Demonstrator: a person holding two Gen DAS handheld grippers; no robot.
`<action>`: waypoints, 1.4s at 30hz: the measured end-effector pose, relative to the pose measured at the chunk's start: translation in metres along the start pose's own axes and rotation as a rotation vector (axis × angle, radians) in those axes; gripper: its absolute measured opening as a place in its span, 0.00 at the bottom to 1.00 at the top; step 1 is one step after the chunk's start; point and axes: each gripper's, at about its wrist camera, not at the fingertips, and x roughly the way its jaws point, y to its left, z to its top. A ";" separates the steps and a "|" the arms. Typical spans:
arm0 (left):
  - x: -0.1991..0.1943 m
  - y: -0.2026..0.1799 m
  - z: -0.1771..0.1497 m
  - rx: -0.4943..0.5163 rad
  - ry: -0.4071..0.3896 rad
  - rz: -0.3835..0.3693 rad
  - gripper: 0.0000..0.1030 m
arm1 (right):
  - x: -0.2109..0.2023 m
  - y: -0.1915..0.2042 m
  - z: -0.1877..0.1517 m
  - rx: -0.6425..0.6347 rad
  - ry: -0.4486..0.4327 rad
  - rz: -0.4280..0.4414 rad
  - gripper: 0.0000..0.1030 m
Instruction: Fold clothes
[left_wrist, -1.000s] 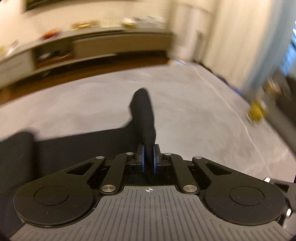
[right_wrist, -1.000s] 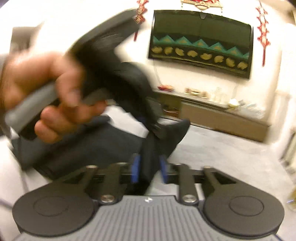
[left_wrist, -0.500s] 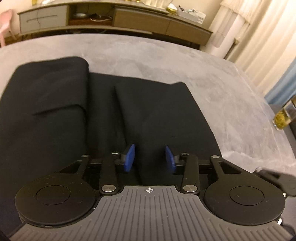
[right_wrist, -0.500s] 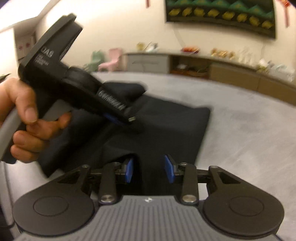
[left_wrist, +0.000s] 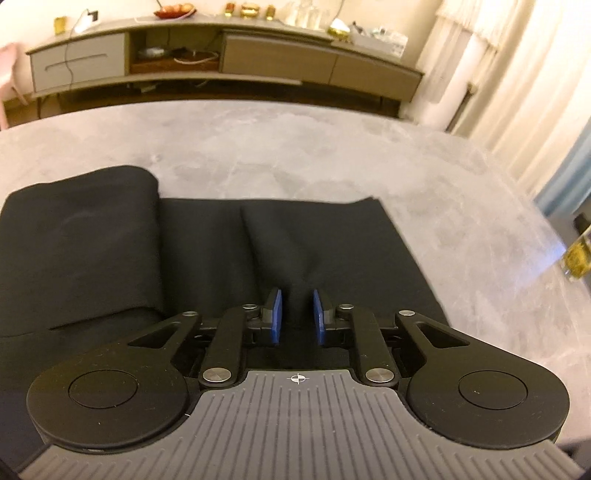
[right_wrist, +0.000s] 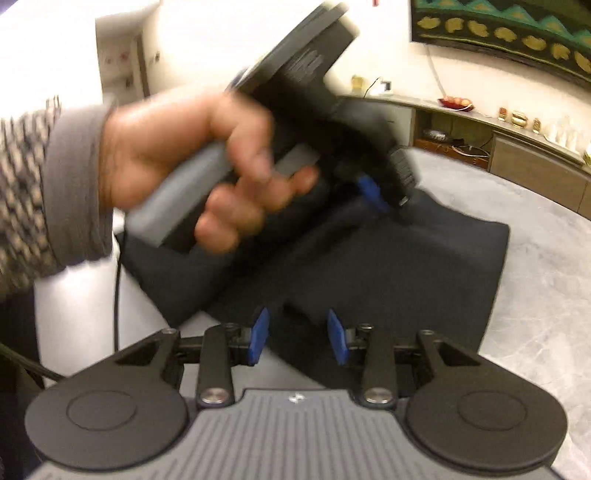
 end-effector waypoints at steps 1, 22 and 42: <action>0.002 0.000 -0.001 0.016 0.002 0.029 0.04 | -0.006 -0.006 0.001 0.035 -0.015 0.008 0.36; -0.037 -0.021 -0.070 -0.037 0.046 -0.104 0.00 | 0.020 -0.044 -0.007 0.240 0.044 -0.201 0.34; -0.064 -0.017 -0.104 0.049 0.018 0.105 0.23 | 0.008 -0.039 -0.012 0.187 0.085 -0.296 0.35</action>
